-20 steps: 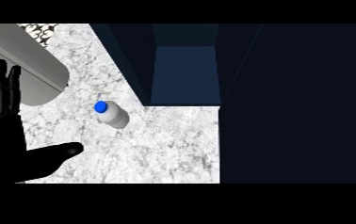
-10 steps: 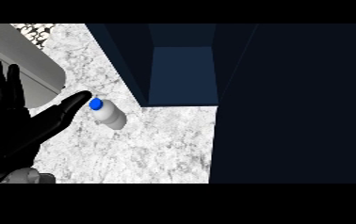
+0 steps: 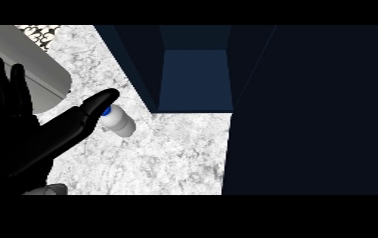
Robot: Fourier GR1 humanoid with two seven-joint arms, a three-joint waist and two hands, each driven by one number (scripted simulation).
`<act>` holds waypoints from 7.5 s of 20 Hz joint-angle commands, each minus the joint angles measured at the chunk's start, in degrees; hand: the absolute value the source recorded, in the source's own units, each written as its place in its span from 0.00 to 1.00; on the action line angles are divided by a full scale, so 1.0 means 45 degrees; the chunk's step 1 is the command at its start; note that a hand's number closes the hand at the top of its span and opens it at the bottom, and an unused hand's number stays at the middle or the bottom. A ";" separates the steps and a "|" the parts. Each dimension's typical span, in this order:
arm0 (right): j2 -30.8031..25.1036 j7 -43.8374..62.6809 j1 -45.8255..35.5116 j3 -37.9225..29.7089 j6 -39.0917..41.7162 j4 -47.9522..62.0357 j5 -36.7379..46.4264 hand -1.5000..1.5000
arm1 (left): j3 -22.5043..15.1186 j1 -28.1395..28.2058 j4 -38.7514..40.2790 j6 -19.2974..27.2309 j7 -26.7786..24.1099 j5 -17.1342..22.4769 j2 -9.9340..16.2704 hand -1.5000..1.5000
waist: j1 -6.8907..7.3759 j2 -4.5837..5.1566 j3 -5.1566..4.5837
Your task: Pick up the bottled water, place it into the cabinet and close the cabinet
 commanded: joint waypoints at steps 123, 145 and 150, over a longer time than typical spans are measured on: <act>-0.1586 0.0623 -0.0718 -0.1234 -0.1883 -0.0389 -0.0169 0.00 | 0.0682 -0.2601 2.2253 -1.1614 -2.1899 1.2811 0.0205 1.00 | -0.0281 0.0038 0.0004; -0.1636 -0.0942 0.0243 -0.4625 0.0372 0.0847 -0.2689 0.00 | -0.0782 -0.4735 2.0371 -0.9623 -1.8948 1.4400 0.0056 1.00 | -0.0846 -0.0056 0.0040; -0.1724 -0.1068 0.0039 -0.4911 0.0725 0.1099 -0.3043 0.00 | -0.0780 -0.5501 2.0367 -0.8950 -1.8557 1.4649 0.0067 1.00 | -0.1252 -0.0032 0.0026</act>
